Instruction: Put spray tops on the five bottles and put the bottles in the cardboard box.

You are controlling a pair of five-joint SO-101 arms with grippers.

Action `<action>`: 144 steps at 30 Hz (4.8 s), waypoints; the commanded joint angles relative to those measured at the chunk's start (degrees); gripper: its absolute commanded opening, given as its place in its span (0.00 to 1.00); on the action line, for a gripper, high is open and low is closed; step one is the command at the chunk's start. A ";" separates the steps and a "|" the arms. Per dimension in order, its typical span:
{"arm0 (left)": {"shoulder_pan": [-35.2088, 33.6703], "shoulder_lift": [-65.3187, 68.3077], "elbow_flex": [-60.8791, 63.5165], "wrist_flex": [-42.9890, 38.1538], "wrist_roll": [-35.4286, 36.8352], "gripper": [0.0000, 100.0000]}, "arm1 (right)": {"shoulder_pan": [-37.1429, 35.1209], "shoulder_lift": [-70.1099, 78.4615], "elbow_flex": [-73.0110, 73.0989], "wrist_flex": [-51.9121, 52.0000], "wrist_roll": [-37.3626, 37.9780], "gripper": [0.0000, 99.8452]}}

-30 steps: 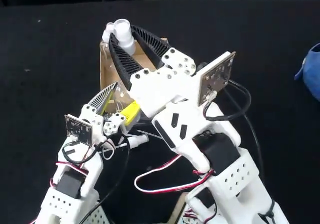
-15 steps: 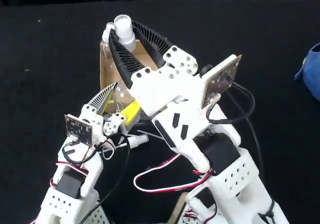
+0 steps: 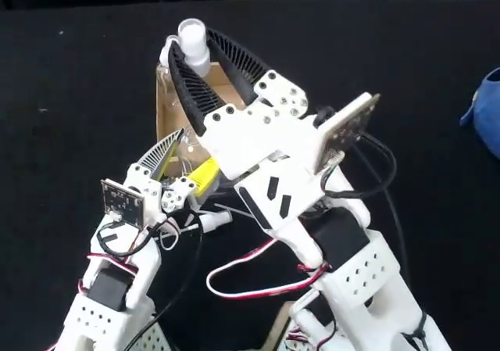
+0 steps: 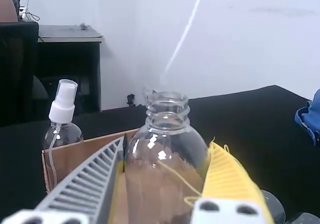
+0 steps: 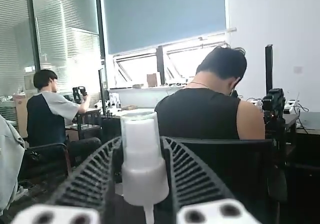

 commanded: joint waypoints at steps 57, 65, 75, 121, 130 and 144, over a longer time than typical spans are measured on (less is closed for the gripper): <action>-0.66 -0.62 1.27 0.00 0.09 0.03 | 37.54 -10.33 27.12 12.92 0.18 0.03; -2.86 -0.44 1.27 -2.64 0.09 0.03 | 41.14 -10.33 43.30 -7.21 0.18 0.03; -9.36 0.00 -3.12 -13.98 0.44 0.03 | 34.90 -10.33 44.53 -2.90 0.53 0.03; -14.81 109.19 -32.66 -88.53 0.44 0.03 | 34.73 -10.68 45.49 -3.43 0.70 0.03; -14.90 119.30 -37.23 -95.47 0.18 0.03 | 34.73 -10.68 45.41 -3.43 0.70 0.03; -17.01 125.98 -37.93 -102.07 0.09 0.03 | 34.73 -10.68 45.41 -3.43 0.70 0.03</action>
